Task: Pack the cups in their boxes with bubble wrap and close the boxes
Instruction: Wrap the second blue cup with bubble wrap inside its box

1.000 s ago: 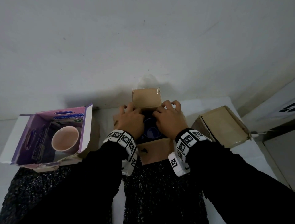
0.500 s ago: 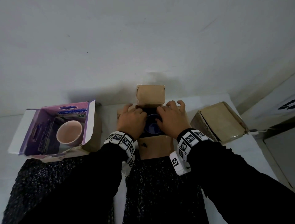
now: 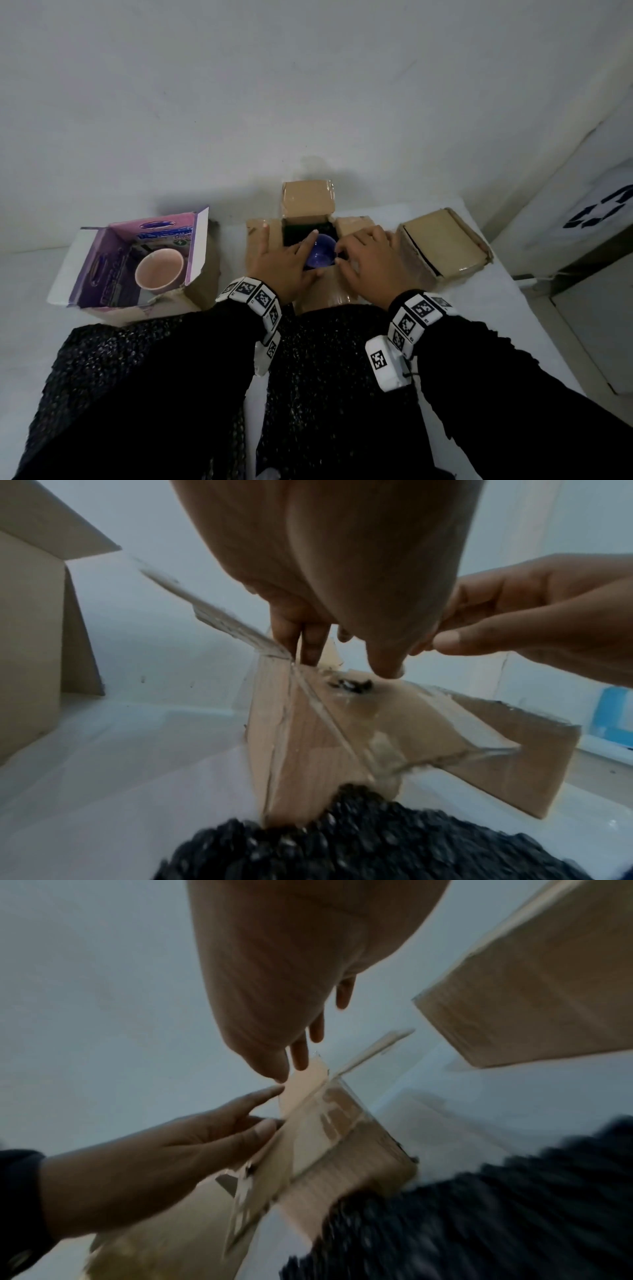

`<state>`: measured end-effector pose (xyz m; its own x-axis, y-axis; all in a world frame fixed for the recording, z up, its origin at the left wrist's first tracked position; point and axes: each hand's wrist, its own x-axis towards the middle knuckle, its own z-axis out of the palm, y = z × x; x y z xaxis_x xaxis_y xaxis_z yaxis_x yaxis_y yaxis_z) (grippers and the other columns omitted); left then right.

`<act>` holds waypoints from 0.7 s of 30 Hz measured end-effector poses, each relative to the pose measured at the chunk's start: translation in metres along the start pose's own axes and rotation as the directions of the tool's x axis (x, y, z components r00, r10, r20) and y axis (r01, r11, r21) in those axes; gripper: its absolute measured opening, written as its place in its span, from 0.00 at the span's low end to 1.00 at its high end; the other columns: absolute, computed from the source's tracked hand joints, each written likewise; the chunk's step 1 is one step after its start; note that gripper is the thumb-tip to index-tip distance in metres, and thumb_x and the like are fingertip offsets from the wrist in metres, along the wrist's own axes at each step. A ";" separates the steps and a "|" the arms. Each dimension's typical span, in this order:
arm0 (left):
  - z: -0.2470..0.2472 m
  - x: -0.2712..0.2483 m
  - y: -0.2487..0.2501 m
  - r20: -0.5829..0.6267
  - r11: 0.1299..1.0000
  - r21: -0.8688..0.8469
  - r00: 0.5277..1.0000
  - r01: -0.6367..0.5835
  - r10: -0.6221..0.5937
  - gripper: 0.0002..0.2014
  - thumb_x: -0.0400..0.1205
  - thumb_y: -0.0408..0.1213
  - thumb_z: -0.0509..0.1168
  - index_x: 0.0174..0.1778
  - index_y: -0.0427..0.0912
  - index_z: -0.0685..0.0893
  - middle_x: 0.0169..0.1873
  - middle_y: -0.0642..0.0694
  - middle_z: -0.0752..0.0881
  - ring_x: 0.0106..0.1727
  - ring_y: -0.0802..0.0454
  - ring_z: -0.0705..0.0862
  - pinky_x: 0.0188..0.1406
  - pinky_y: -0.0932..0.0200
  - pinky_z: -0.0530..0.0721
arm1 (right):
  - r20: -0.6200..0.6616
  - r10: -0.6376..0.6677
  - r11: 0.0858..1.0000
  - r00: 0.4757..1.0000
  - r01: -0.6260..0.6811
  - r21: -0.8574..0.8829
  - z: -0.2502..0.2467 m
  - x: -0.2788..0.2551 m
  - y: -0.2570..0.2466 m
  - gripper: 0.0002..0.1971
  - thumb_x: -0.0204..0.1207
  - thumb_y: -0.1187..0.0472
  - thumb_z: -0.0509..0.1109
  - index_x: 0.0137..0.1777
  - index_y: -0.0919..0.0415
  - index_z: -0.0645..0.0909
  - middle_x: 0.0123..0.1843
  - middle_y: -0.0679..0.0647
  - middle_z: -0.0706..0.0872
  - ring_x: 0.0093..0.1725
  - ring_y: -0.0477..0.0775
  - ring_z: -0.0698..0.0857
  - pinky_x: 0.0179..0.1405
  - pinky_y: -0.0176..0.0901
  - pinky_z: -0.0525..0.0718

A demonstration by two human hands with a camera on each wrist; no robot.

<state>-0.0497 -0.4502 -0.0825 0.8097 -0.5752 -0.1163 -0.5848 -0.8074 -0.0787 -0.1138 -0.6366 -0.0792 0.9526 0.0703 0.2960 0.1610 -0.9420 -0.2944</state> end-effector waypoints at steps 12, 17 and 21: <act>0.034 -0.106 0.033 -0.246 0.980 -0.196 0.969 -0.044 -0.006 0.25 0.77 0.55 0.62 0.71 0.52 0.74 0.68 0.53 0.78 0.65 0.48 0.79 0.75 0.36 0.60 | 0.557 0.063 0.997 0.828 -0.031 -0.066 0.027 -0.157 -0.021 0.32 0.66 0.31 0.71 0.68 0.41 0.70 0.71 0.47 0.70 0.71 0.56 0.66 0.69 0.59 0.63; 0.040 -0.138 0.042 -0.309 0.923 -0.363 0.951 -0.126 0.009 0.27 0.80 0.65 0.52 0.64 0.51 0.80 0.63 0.53 0.81 0.62 0.49 0.80 0.60 0.49 0.76 | 0.299 0.160 0.965 0.941 -0.213 0.156 0.021 -0.159 -0.029 0.12 0.72 0.47 0.74 0.49 0.49 0.77 0.51 0.46 0.81 0.57 0.54 0.76 0.54 0.50 0.71; 0.034 -0.151 0.055 -0.121 0.657 -0.753 0.989 -0.032 -0.089 0.44 0.70 0.74 0.62 0.76 0.52 0.64 0.64 0.55 0.79 0.62 0.57 0.80 0.62 0.54 0.80 | 0.140 0.332 0.785 0.933 -0.356 0.507 0.003 -0.149 -0.041 0.16 0.73 0.50 0.76 0.39 0.55 0.71 0.42 0.50 0.76 0.40 0.48 0.77 0.40 0.42 0.75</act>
<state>-0.2065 -0.4034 -0.1029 0.8587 -0.5124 0.0115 -0.3738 -0.6108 0.6980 -0.2616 -0.6079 -0.1141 0.9781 -0.2017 0.0515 -0.0815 -0.5985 -0.7970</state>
